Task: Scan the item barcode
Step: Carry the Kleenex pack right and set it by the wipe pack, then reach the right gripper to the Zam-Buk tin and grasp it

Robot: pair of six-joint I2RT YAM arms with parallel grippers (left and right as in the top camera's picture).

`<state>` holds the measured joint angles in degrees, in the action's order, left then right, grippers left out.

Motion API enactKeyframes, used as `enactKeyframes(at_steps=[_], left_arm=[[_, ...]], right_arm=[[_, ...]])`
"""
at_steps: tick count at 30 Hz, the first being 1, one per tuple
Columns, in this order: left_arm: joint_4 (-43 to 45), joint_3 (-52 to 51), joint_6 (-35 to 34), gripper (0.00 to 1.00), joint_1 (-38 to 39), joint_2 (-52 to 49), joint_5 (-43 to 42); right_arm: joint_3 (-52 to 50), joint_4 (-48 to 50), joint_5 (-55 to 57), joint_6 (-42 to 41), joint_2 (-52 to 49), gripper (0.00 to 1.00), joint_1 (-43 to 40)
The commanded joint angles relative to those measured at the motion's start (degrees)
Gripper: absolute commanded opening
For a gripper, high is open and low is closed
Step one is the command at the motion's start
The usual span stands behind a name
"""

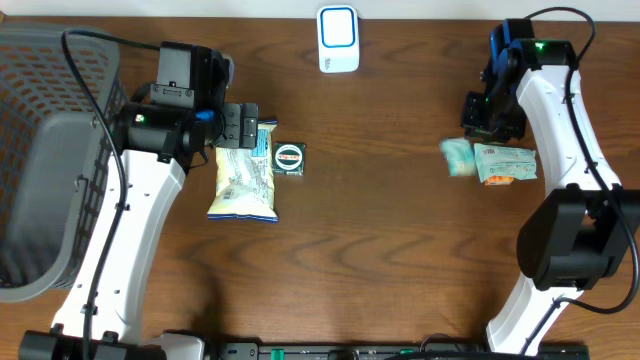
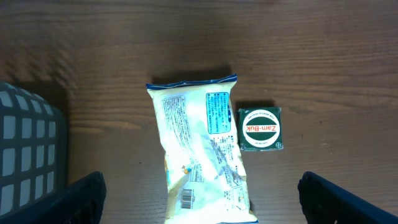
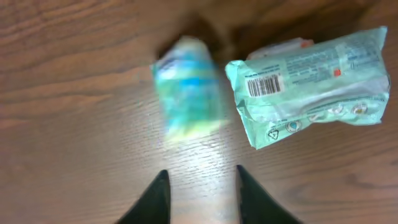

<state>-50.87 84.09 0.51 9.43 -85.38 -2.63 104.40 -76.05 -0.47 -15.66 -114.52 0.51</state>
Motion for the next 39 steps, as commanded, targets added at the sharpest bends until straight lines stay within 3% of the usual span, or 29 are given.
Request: enactKeyframes(at_steps=[1,12,23,31,39], left_arm=[[-0.1,0.5,1.0,0.98,-0.3,0.0,0.3],[-0.1,0.5,1.0,0.98,-0.3,0.0,0.3],[-0.1,0.5,1.0,0.98,-0.3,0.0,0.3],[-0.1,0.5,1.0,0.98,-0.3,0.0,0.3],[-0.1,0.5,1.0,0.98,-0.3,0.0,0.3]], right_arm=[[2.4,-0.7,-3.4,1.8,0.3,0.35,0.0],[10.3,-1.8,-21.3,9.1,0.3,0.44,5.6],[10.1,3.4,-22.8,5.5,-4.2,0.47,19.9],[10.1,15.2,-23.6,-2.9,-14.6,0.48,27.4],[10.1,27.9,-27.1,-4.3,-21.8,0.5,31.1]])
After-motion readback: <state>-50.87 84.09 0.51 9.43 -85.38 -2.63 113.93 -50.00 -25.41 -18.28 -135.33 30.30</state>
